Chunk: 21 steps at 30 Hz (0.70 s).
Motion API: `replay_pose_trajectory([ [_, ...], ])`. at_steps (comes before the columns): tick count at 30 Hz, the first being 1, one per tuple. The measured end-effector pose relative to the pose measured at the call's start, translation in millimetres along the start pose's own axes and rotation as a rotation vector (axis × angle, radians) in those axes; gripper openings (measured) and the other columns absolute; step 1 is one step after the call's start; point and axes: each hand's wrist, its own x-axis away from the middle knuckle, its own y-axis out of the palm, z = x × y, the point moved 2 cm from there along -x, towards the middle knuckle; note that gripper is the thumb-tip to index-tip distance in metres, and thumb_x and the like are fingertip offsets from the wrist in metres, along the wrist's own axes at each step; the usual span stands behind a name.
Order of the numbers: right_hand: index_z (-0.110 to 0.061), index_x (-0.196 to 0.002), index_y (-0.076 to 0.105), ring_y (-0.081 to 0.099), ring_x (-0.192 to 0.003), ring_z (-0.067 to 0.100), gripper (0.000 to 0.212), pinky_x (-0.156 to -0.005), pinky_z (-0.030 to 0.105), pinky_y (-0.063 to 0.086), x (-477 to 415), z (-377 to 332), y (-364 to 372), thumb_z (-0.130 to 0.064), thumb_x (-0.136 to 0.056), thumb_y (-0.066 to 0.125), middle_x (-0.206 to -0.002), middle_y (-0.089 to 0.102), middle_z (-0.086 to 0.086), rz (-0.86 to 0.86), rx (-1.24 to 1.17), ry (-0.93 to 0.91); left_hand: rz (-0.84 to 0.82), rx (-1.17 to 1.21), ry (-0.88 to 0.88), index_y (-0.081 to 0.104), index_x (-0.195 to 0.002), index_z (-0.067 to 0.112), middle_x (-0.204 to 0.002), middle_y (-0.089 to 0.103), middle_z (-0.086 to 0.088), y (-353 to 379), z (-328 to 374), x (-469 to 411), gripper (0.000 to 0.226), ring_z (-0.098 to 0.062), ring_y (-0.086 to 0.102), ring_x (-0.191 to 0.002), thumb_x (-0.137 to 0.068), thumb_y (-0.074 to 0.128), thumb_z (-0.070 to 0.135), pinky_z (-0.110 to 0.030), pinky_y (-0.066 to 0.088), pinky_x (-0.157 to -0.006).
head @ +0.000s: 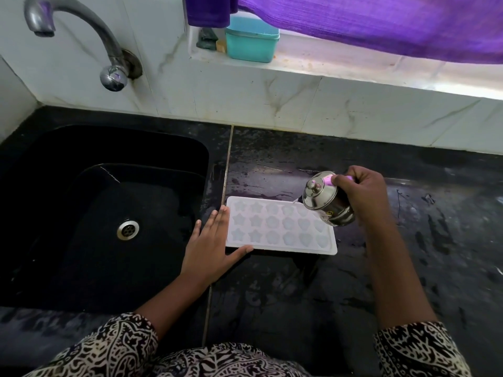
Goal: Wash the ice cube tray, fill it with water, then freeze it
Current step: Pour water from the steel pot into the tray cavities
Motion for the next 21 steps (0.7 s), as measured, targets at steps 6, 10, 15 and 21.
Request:
replay_pose_trajectory([
  [6, -0.016, -0.057, 0.043, 0.05, -0.057, 0.018, 0.034, -0.055, 0.03, 0.047, 0.3, -1.3, 0.8, -0.012, -0.079, 0.068, -0.057, 0.047, 0.004, 0.002, 0.01, 0.007, 0.002, 0.007, 0.005, 0.001, -0.156, 0.016, -0.164, 0.009, 0.001, 0.4, -0.2, 0.3, 0.111, -0.013, 0.008, -0.15, -0.075, 0.004, 0.09, -0.042, 0.009, -0.121],
  [10, -0.015, -0.058, 0.043, 0.051, -0.06, 0.021, 0.033, -0.058, 0.033, 0.048, 0.0, -1.7, 0.2, -0.012, -0.08, 0.067, -0.059, 0.048, 0.006, 0.005, 0.016, 0.019, 0.01, 0.014, 0.006, 0.004, -0.156, 0.015, -0.164, 0.011, 0.001, 0.0, -0.1, 0.1, 0.11, -0.014, 0.01, -0.15, -0.076, 0.006, 0.09, -0.042, 0.01, -0.12],
  [15, -0.014, -0.058, 0.043, 0.049, -0.062, 0.024, 0.032, -0.059, 0.036, 0.049, -0.8, -5.3, -0.1, -0.012, -0.078, 0.068, -0.062, 0.048, 0.015, 0.016, 0.022, 0.014, 0.012, 0.006, 0.004, 0.003, -0.156, 0.016, -0.164, 0.011, 0.001, 0.3, -0.5, -0.3, 0.11, -0.013, 0.009, -0.15, -0.076, 0.006, 0.09, -0.042, 0.01, -0.12],
  [21, -0.009, -0.06, 0.045, 0.05, -0.064, 0.027, 0.029, -0.062, 0.048, 0.052, 0.6, -8.9, -2.7, -0.014, -0.077, 0.068, -0.068, 0.051, 0.023, 0.022, 0.026, 0.011, 0.021, 0.014, 0.007, 0.004, -0.157, 0.016, -0.164, 0.012, 0.001, 1.1, -1.0, 0.5, 0.11, -0.014, 0.011, -0.15, -0.076, 0.006, 0.091, -0.042, 0.01, -0.12],
])
